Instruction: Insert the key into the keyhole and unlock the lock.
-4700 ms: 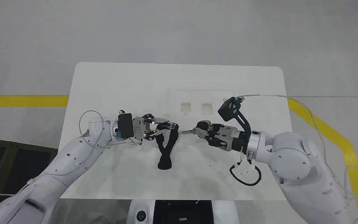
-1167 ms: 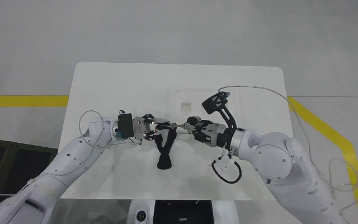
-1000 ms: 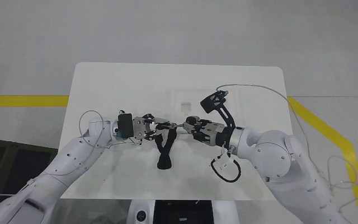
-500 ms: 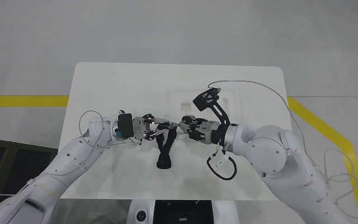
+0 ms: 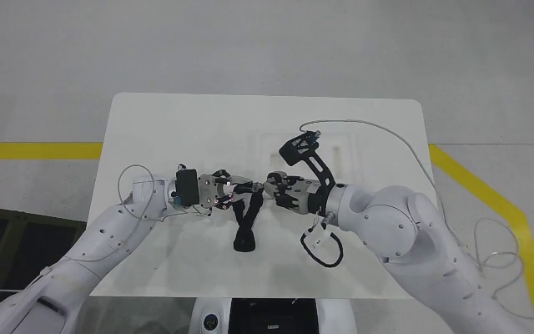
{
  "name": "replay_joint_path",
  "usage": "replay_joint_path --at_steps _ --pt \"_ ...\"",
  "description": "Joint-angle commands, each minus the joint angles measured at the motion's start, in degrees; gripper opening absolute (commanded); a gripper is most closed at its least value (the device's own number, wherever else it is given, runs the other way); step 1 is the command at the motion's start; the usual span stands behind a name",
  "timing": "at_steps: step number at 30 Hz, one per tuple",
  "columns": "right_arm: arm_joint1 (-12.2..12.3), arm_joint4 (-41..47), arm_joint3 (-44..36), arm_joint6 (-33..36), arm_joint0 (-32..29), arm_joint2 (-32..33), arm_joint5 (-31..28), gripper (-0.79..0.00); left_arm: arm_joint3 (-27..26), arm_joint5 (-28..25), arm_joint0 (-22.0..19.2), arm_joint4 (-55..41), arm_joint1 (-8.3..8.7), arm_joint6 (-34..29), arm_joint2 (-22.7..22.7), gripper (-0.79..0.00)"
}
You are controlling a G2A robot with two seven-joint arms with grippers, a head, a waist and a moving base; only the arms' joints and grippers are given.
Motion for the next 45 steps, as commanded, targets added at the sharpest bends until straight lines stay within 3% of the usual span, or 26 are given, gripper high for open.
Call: replay_joint_path --at_steps 1,19,22,23,28,36,39,45 --pt "-0.1 -0.4 0.0 0.0 0.1 -0.2 0.4 -0.785 0.0 0.0 0.0 0.0 0.00 0.0 0.0 -0.785" --pt "-0.6 -0.1 1.0 -0.8 -0.4 -0.5 -0.3 -0.785 0.0 0.0 0.0 0.0 0.00 0.0 0.0 -0.785" --pt "-0.8 0.1 1.1 -0.7 -0.2 -0.6 -0.5 -0.579 0.0 0.0 0.0 0.0 0.00 0.0 0.0 -0.785" --pt "-0.8 0.2 1.1 -0.7 -0.1 -0.7 -0.7 -0.462 0.0 0.0 0.0 0.0 0.00 0.0 0.0 -0.785" --pt "-0.9 0.4 0.9 -0.6 -0.3 -0.7 -1.1 -0.265 0.0 0.0 0.0 0.0 0.00 0.0 0.0 -0.785" --pt "-0.6 0.3 -2.4 -1.1 -2.2 1.6 -3.0 -0.274 0.0 0.0 0.0 0.0 0.00 0.0 0.0 -0.785" --pt "-0.1 -1.6 -4.4 -1.4 -3.3 3.2 -6.3 -0.394 0.0 0.0 0.0 0.0 0.00 0.0 0.0 -0.785" --pt "0.8 -4.7 -6.0 -2.2 -6.7 6.6 -13.8 -0.348 0.0 0.0 0.0 0.0 0.00 0.0 0.0 -0.785"
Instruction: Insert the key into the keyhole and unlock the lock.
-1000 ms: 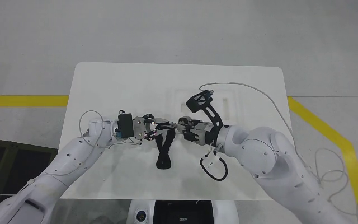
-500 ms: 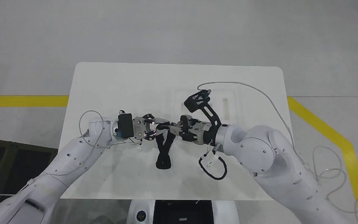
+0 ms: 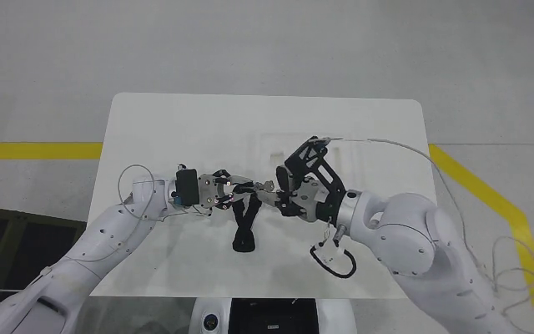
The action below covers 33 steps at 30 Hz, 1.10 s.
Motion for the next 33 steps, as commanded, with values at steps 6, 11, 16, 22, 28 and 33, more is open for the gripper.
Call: replay_joint_path --at_steps 6,11,16,22,28,33 --pt "1.1 0.1 1.5 -1.9 -2.7 4.1 -15.2 -0.080 0.0 0.0 0.0 0.0 0.00 0.0 0.0 -0.785" --pt "1.8 -0.6 3.3 -1.3 -3.7 6.4 -24.4 0.000 -1.4 -1.8 0.9 -2.3 0.00 -2.9 -0.8 -0.785" --pt "1.8 -0.6 3.3 -1.3 -3.7 6.4 -24.4 0.000 -1.8 -5.6 0.8 -3.3 0.25 -5.6 -2.0 -0.785" --pt "1.8 -1.2 3.0 -1.7 -3.7 6.4 -24.9 0.000 -2.6 -8.8 0.9 -4.7 0.61 -8.8 -3.6 -0.785" --pt "2.1 -11.6 4.8 -6.8 -0.7 5.1 -40.5 0.000 -3.9 -13.7 0.9 -8.4 0.99 -13.7 -4.2 -0.785" --pt "2.1 -22.3 8.4 -12.5 1.6 4.1 -49.0 0.000 -4.5 -17.3 0.7 -11.5 1.17 -17.3 -4.6 -0.785"
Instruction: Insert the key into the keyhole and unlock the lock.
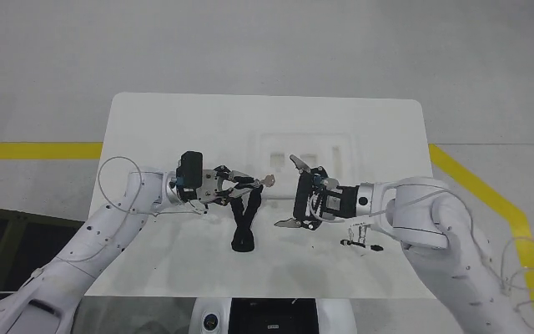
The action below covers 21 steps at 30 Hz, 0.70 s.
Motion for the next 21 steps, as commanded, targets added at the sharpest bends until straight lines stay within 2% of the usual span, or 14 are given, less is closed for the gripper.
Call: replay_joint_path --at_steps 1,9,12,13,18,21 --pt "0.0 -5.0 0.7 -2.8 0.7 -0.4 -2.5 0.000 -0.1 -1.0 0.0 -1.0 0.04 -1.0 -0.2 -0.785" --pt "-0.2 -19.1 0.9 -13.1 2.5 -2.2 -5.0 0.000 -0.2 -2.7 0.1 -2.3 -0.14 -2.7 -0.2 -0.785" --pt "-0.3 -22.1 1.2 -14.3 2.6 -3.1 -5.3 -0.006 0.2 -2.8 0.2 -2.7 -0.33 -2.8 0.0 -0.785" --pt "-0.3 -23.0 1.3 -14.6 2.8 -3.6 -5.4 -0.049 0.3 -2.9 0.2 -2.9 -0.43 -2.9 0.1 -0.785" --pt "-0.6 -26.7 1.5 -13.9 4.0 -6.2 -4.6 -0.135 0.7 -3.0 0.0 -3.1 -0.88 -3.0 0.4 -0.785" --pt "-0.8 -28.3 1.4 -13.7 4.7 -7.2 -3.7 -0.243 1.0 -3.2 -0.1 -3.2 -1.09 -3.2 0.5 -0.785"
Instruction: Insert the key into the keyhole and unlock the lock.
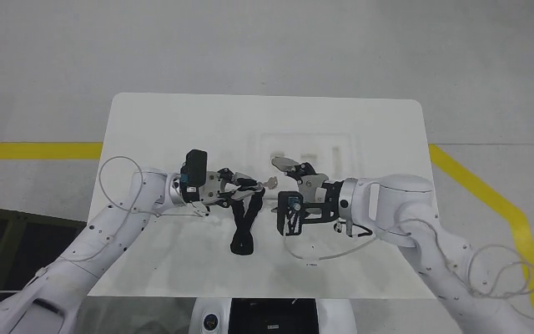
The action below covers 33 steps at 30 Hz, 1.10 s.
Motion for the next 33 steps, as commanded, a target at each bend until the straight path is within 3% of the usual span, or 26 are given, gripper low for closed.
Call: replay_joint_path --at_steps 1,3,16,22,25,33 --pt "-0.1 -0.9 -0.1 -0.2 0.2 -0.4 0.7 -0.323 0.2 0.0 -0.1 0.0 -0.11 0.0 0.0 -0.785" --pt "-0.1 -1.9 -0.1 -0.3 0.3 -0.7 1.2 -0.397 0.5 0.0 0.0 0.1 -0.22 0.0 0.0 -0.785" --pt "-0.4 -4.4 -1.0 1.5 0.9 -2.4 2.0 -0.465 0.8 0.2 0.5 0.7 -0.63 0.2 -0.7 -0.785" --pt "-0.6 -4.6 -1.0 1.8 1.4 -2.8 2.4 -0.640 0.6 0.1 0.7 0.9 -0.73 0.1 -1.1 -0.785" --pt "-0.7 -4.7 -1.1 1.6 1.5 -2.8 2.8 -0.785 0.6 -0.1 0.8 0.9 -0.78 -0.1 -1.3 -0.785" --pt "-1.0 -0.1 0.3 2.8 1.4 -3.0 3.8 -0.785 0.4 -0.1 0.8 1.7 -0.97 -0.1 -1.7 -0.785"
